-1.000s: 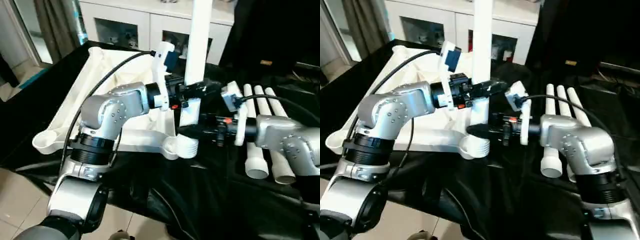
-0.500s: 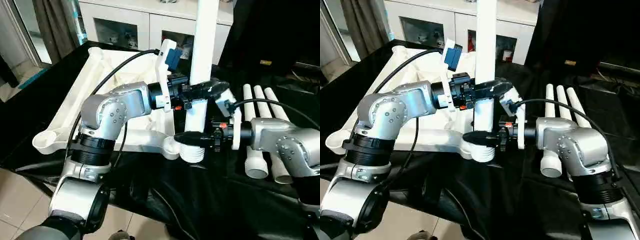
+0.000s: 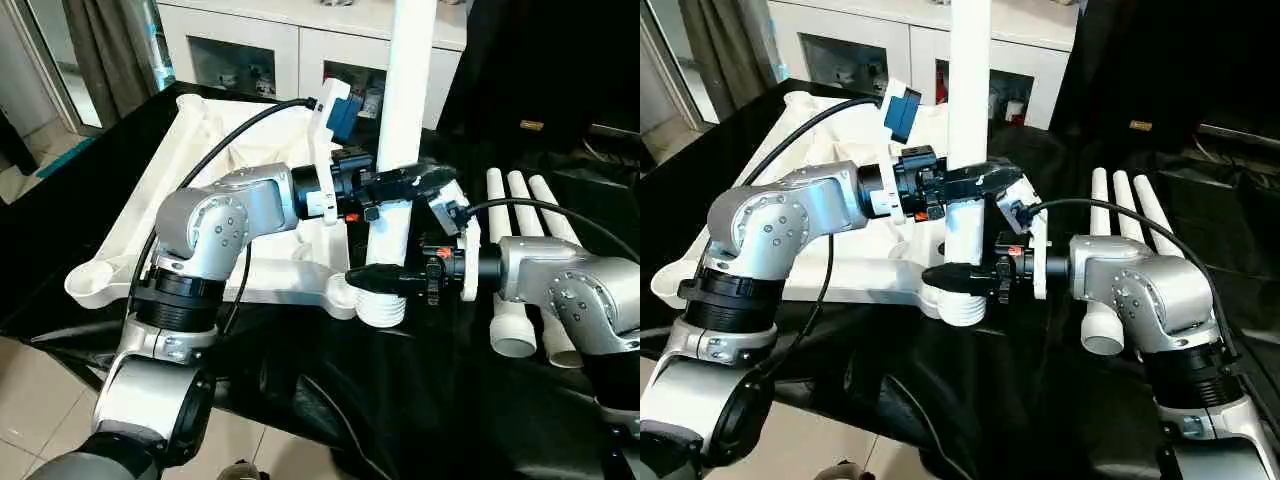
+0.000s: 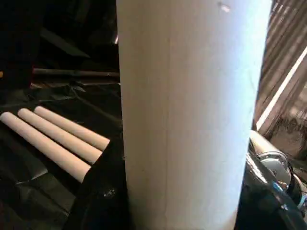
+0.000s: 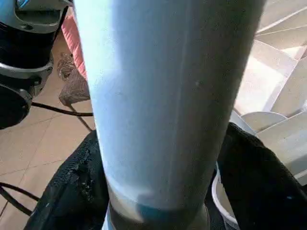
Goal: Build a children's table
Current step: Pick table leg
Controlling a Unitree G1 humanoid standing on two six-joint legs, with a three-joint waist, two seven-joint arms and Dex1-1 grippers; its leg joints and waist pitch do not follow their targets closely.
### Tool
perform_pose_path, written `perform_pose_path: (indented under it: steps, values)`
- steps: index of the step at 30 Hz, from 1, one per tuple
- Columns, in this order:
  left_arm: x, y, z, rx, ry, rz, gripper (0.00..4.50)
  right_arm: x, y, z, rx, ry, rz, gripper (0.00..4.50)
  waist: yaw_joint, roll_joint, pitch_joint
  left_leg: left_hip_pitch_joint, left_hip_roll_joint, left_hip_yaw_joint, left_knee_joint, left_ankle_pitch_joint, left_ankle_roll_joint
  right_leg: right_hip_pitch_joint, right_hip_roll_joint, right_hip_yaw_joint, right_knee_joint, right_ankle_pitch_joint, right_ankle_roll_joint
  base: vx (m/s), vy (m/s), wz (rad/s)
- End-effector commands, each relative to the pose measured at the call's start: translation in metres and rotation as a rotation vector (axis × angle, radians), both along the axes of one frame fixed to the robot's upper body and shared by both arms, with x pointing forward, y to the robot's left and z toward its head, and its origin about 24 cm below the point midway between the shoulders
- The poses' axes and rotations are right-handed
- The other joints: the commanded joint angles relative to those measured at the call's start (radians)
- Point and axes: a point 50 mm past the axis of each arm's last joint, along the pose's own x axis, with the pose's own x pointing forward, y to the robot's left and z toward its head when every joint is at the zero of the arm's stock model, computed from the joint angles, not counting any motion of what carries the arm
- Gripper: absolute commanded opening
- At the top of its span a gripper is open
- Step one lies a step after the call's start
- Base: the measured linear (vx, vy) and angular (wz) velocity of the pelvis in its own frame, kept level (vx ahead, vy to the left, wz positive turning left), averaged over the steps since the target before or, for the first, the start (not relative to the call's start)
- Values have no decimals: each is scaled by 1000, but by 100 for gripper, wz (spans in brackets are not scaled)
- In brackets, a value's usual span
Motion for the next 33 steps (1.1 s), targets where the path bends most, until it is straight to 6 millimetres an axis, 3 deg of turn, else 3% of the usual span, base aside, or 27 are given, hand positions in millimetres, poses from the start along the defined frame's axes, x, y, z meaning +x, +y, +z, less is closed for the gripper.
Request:
perform_pose_path:
  steps: [1,12,13,16,23,29,30,33]
  values:
    - [-5,-2,-1,9,-4,-31,186,1,-3,4,12,-19,-10,315,3,-12,-82,2,59,-21,-62,12,59,72,-91,58,-65,-84,-213,0,0,0]
    - [-3,0,-1,6,3,-32,186,-1,-3,5,23,-7,3,315,4,-11,-82,3,59,-20,-61,10,57,73,-91,59,-64,-73,-221,0,0,0]
    - [-4,0,-1,4,3,-34,186,-1,-3,5,24,-5,3,287,4,-11,-82,2,59,-21,-61,12,57,73,-91,59,-63,-69,-222,0,0,0]
    - [-4,1,0,3,3,-36,186,-2,-2,4,29,2,4,277,4,-10,-82,2,59,-20,-61,10,58,74,-92,59,-64,-70,-223,0,0,0]
    - [-4,1,-1,7,2,-44,186,-1,-1,4,38,5,5,203,4,-9,-82,2,59,-21,-62,8,56,73,-91,58,-64,-73,-223,0,0,0]
    - [-4,1,-1,15,-14,-35,186,-2,0,3,49,7,4,193,4,-9,-83,2,58,-21,-61,13,54,74,-90,58,-62,-61,-223,0,0,0]
    - [-4,1,-1,17,-17,-32,242,-2,0,3,51,7,3,193,4,-6,-83,2,59,-21,-61,11,54,73,-91,58,-63,-62,-223,0,0,0]
    - [0,1,0,-27,5,0,269,-2,1,3,60,-5,-4,193,4,-4,-83,2,59,-22,-61,5,51,74,-91,58,-64,-58,-227,0,0,0]
